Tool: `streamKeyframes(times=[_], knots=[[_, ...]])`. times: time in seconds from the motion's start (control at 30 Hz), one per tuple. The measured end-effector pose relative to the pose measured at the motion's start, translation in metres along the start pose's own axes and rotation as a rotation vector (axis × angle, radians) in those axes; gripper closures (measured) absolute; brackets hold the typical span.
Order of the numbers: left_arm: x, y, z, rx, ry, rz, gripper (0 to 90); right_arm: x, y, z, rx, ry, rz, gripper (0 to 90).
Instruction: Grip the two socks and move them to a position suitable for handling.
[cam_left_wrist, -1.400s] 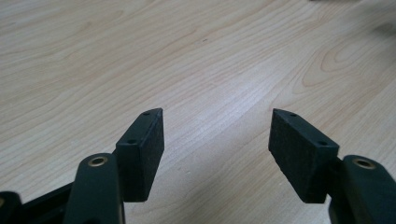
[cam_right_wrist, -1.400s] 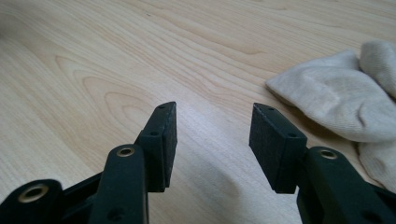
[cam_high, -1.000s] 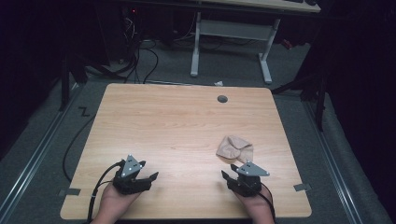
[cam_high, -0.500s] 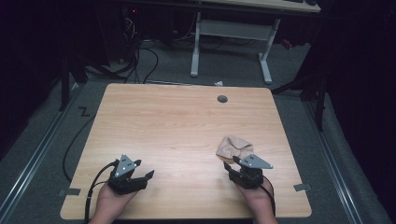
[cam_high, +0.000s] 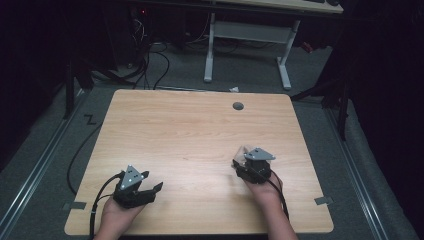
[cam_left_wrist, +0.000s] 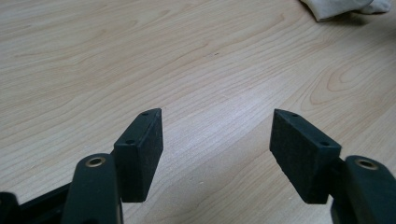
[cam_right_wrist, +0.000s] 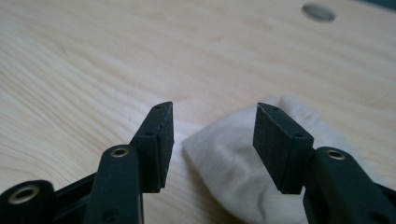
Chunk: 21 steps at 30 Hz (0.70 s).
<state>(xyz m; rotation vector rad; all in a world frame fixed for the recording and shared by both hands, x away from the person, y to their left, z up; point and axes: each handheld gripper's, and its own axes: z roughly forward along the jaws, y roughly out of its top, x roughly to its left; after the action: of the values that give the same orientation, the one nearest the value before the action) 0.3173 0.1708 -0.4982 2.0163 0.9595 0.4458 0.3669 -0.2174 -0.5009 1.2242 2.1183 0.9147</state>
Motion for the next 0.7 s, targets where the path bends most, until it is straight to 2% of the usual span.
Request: streamKeyframes(times=[0.03,0.2,0.3,0.33,0.4,0.43,0.47,0.53,0.63,0.7], knots=[[0.0,-0.001,0.001,0.001,0.002,-0.001,35.2,0.002,-0.002,0.006,0.031,-0.017,-0.028,47.3],[0.0,-0.003,-0.001,0.009,0.009,0.002,35.2,-0.004,-0.003,0.019,0.081,-0.03,-0.006,47.6],[0.001,-0.005,-0.003,0.011,0.014,0.001,35.2,-0.004,-0.006,0.026,0.129,-0.049,-0.022,51.9],[0.002,-0.005,-0.005,0.009,0.016,-0.005,35.2,-0.004,-0.007,0.027,0.124,-0.052,-0.019,58.9],[0.002,-0.005,-0.005,0.006,0.019,-0.008,35.2,-0.005,-0.007,0.028,0.127,-0.059,-0.021,62.3],[0.003,-0.005,-0.006,0.007,0.019,-0.007,35.2,-0.005,-0.007,0.028,0.13,-0.065,-0.02,72.7],[0.003,-0.006,-0.006,0.008,0.02,-0.005,35.2,-0.005,-0.007,0.028,0.13,-0.065,-0.02,72.7],[0.003,-0.006,-0.006,0.009,0.019,-0.005,35.2,-0.006,-0.007,0.027,0.12,-0.073,-0.03,78.4],[0.003,-0.006,-0.005,0.018,0.013,-0.003,35.2,-0.007,-0.004,0.02,0.071,-0.073,-0.023,79.5],[0.003,-0.006,-0.005,0.021,0.011,-0.004,35.2,-0.008,-0.003,0.018,0.065,-0.071,-0.017,79.5]])
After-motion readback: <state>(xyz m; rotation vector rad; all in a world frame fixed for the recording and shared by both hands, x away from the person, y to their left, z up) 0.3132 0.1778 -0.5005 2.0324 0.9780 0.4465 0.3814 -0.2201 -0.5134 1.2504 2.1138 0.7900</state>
